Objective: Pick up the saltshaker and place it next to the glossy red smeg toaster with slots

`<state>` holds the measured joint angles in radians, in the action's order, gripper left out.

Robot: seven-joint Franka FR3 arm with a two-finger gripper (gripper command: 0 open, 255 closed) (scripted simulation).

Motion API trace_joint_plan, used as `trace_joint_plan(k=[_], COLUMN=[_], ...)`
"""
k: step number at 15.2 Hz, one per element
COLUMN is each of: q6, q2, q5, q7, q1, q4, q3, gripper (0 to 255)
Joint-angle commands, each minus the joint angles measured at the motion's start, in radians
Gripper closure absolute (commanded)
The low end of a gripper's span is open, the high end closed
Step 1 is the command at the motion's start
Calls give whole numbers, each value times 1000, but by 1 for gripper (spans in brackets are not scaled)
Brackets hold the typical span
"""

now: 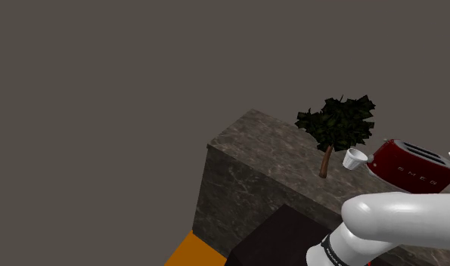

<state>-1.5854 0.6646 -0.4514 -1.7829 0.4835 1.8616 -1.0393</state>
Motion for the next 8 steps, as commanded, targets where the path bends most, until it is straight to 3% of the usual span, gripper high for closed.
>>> trace_joint_plan(k=[1,8], q6=[17,67], q2=[-14,-33], q5=[-6,-36], q7=[-53,-216], q1=[-25,-155], q4=[-58,-256], q3=[-59,-288], gripper=[255,255])
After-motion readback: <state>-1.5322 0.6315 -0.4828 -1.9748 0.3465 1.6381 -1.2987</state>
